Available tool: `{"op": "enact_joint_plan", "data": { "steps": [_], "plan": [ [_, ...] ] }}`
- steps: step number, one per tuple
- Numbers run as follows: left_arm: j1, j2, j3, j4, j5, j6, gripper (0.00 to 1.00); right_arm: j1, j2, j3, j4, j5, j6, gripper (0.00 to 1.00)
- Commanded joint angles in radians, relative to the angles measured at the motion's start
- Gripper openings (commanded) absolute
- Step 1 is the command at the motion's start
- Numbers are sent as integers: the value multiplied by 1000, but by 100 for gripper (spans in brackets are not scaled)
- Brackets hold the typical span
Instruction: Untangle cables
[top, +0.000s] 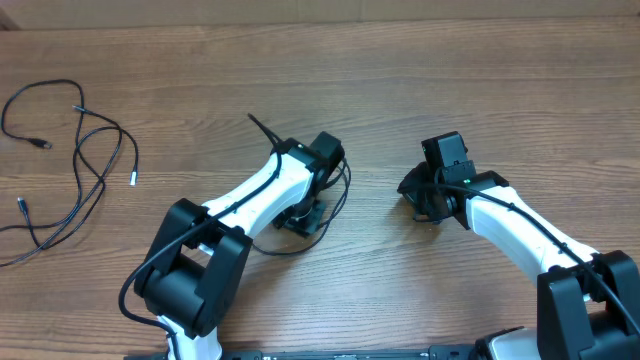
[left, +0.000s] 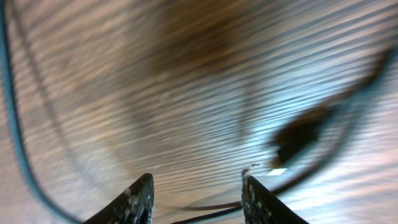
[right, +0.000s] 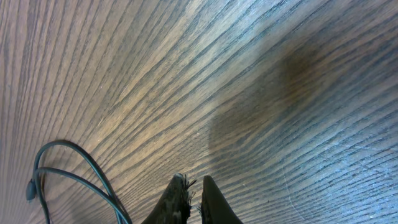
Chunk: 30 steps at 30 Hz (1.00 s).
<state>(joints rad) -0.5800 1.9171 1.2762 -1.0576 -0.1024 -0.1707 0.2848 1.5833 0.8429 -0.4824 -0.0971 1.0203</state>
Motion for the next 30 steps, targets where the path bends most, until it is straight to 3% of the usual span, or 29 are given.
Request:
{"op": "enact_joint_plan", "data": {
  "steps": [1, 7, 18, 23, 30],
  "plan": [
    [6, -27, 47, 9, 172, 104, 46, 3, 3, -8, 5, 11, 2, 8],
    [1, -27, 48, 64, 332, 134, 51, 3, 3, -8, 6, 14, 2, 9],
    [-43, -26, 32, 117, 324, 100, 52, 3, 3, -8, 5, 14, 2, 10],
    [-51, -26, 4, 156, 253, 27, 53, 3, 3, -8, 5, 14, 2, 10],
    [-52, -26, -43, 216, 206, 13, 50, 3, 3, -8, 5, 14, 2, 13]
  ]
}}
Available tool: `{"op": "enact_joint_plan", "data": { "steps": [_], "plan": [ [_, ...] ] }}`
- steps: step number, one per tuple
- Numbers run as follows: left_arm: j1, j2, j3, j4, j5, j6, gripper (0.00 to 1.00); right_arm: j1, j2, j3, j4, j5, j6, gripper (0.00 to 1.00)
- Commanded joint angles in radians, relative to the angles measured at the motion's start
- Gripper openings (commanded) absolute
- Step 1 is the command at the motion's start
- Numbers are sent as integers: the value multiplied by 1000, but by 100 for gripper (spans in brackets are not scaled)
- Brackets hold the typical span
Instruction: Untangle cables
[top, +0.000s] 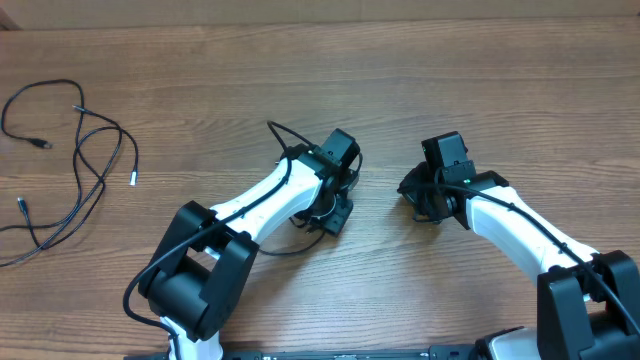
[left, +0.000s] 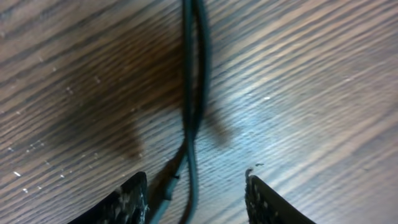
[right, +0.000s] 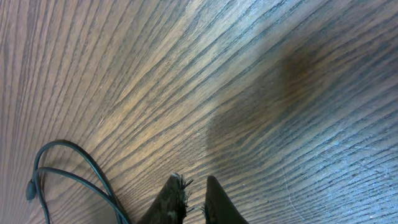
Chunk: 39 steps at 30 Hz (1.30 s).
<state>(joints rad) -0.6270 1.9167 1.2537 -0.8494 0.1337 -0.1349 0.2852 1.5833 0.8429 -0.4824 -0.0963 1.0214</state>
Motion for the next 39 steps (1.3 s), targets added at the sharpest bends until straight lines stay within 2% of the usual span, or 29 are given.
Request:
{"op": "enact_joint_plan", "data": {
  "steps": [1, 6, 11, 20, 26, 27, 37, 39],
  "plan": [
    [-5, -26, -25, 10, -30, -23, 49, 3, 3, -8, 5, 13, 0, 13],
    [-8, -26, -26, 14, -37, -23, 47, 3, 3, -8, 5, 13, 0, 13],
    [-15, -23, -32, 14, -76, -23, 40, 3, 3, -8, 5, 13, 0, 13],
    [-53, 21, -35, -11, -365, -23, 38, 3, 3, -8, 4, 13, 0, 13],
    [-33, 85, -35, -24, -407, -22, 13, 3, 3, -8, 4, 13, 0, 13],
    [-27, 98, -35, -35, -408, -17, 5, 3, 3, -8, 4, 13, 0, 13],
    [63, 124, -34, -135, -421, -38, 4, 3, 3, -8, 4, 13, 0, 14],
    [92, 124, -32, -144, -418, -60, 8, 3, 3, -8, 4, 13, 0, 14]
  ]
}}
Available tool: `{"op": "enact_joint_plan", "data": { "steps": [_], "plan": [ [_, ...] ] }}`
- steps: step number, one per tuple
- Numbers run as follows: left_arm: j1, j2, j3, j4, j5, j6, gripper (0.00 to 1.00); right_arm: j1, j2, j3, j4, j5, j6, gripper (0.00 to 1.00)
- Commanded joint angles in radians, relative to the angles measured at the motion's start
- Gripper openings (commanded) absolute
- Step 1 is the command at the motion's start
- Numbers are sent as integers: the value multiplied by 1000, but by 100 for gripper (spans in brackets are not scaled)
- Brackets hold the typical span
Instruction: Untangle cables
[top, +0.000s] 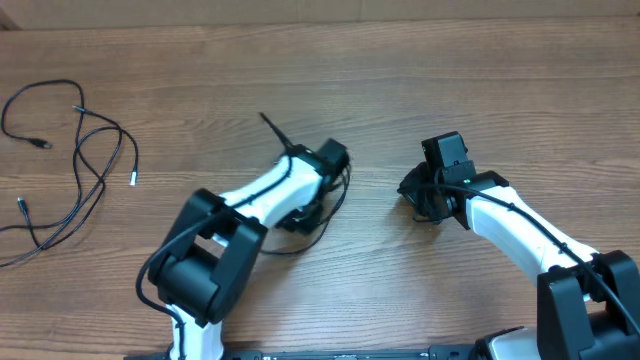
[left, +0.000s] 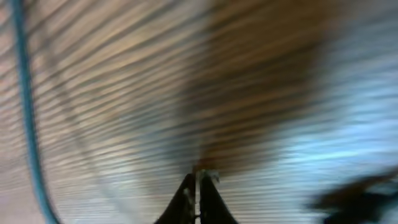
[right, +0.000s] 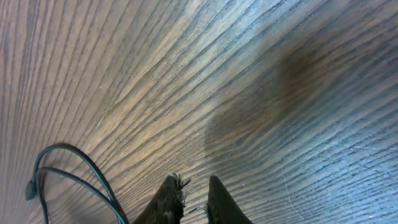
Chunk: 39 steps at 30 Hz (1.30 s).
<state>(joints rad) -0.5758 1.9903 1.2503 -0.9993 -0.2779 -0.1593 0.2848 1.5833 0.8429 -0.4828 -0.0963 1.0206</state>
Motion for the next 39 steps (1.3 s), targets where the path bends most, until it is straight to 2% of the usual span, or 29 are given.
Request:
{"op": "enact_joint_plan", "data": {
  "steps": [1, 4, 7, 11, 17, 20, 23, 24, 28, 39],
  "plan": [
    [53, 50, -27, 5, -1, -40, 9, 3, 3, -8, 5, 13, 1, 14],
    [92, 50, -11, -16, 100, -21, 7, 3, 3, -8, 5, 13, 1, 15],
    [101, 50, 1, -22, 222, 82, 8, 3, 3, -8, 5, 13, 1, 15],
    [92, 50, 26, -39, 274, 123, 12, 3, 3, -8, 5, 13, 1, 17],
    [91, 30, 152, -155, 341, 131, 18, 3, 3, -8, 5, 13, 1, 18],
    [89, 10, 200, -167, 356, 138, 27, 3, 3, -8, 6, 13, 1, 18],
    [89, 0, 209, -169, 360, 138, 51, 3, 3, -8, 6, 13, 1, 19],
    [88, 1, 208, -172, 367, 138, 53, 3, 3, -8, 5, 13, 1, 19],
    [69, 1, 171, -144, 407, 192, 54, 3, 3, -8, 5, 13, 1, 19],
    [-54, 1, -3, 63, 380, 235, 59, 3, 3, -8, 5, 13, 1, 22]
  ]
}}
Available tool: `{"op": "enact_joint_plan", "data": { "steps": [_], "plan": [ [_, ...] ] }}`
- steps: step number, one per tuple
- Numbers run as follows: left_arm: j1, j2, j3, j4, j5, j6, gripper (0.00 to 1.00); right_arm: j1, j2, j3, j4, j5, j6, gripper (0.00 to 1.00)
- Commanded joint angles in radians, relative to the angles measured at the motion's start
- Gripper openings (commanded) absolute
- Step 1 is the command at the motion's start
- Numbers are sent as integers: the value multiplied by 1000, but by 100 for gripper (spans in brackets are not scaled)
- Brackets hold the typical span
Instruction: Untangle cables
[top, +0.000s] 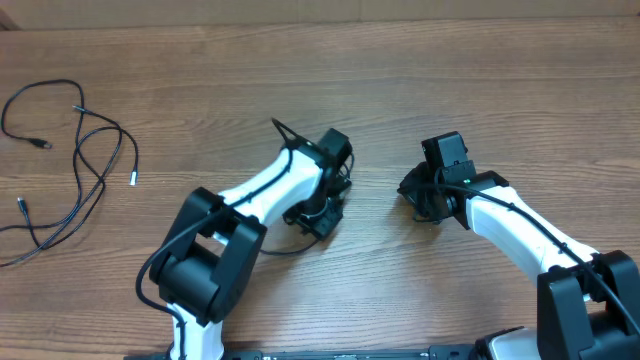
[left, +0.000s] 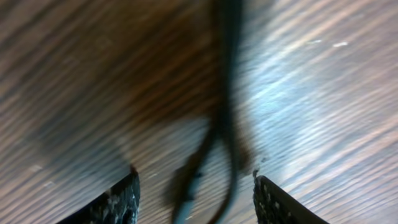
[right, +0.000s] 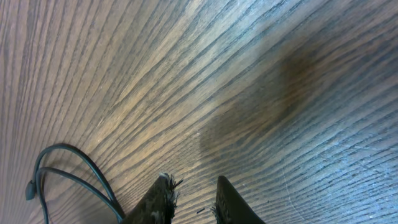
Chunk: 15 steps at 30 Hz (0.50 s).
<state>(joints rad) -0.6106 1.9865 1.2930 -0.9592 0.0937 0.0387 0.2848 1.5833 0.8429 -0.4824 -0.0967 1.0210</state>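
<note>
Two dark cable strands (left: 227, 93) run side by side down the wood in the left wrist view and part into a loop between my left gripper's (left: 194, 199) wide-apart fingers; it is open and holds nothing. Overhead, that gripper (top: 322, 208) sits mid-table, with a thin cable (top: 285, 248) curving out below the arm. My right gripper (right: 194, 199) is open by a narrow gap over bare wood, with a dark cable loop (right: 68, 171) to its left. Overhead it (top: 422, 200) lies right of centre.
A separate loose tangle of thin black cables (top: 80, 150) with small plugs lies at the far left of the wooden table (top: 480, 80). The two arms face each other near the middle, a short gap between them.
My left gripper was shut over blurred wood; now it is wide open with the doubled cable strands between its fingers. My right gripper's gap is slightly wider. The right arm has not moved.
My left gripper was first open near a cable and plug, then open over a doubled strand, then shut with nothing seen in it, and is now open over the strands again. My right gripper stayed in place, its narrow gap widening a little each time.
</note>
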Motion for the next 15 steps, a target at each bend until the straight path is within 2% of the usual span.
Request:
{"op": "enact_joint_plan", "data": {
  "steps": [1, 5, 10, 12, 15],
  "plan": [
    [-26, 5, -51, 26, -11, 36, 58, 3, 3, -8, 5, 14, 0, 22],
    [-33, 5, -62, 27, -60, 23, 51, 3, 3, -8, 5, 13, 1, 22],
    [-33, 5, -72, 47, -79, 9, 31, 3, 3, -8, 5, 14, 0, 22],
    [-34, 5, -81, 60, -84, 11, 26, 3, 3, -8, 5, 14, 0, 22],
    [-33, 5, -88, 67, -137, 8, 7, 3, 3, -8, 5, 14, 0, 22]
  ]
}}
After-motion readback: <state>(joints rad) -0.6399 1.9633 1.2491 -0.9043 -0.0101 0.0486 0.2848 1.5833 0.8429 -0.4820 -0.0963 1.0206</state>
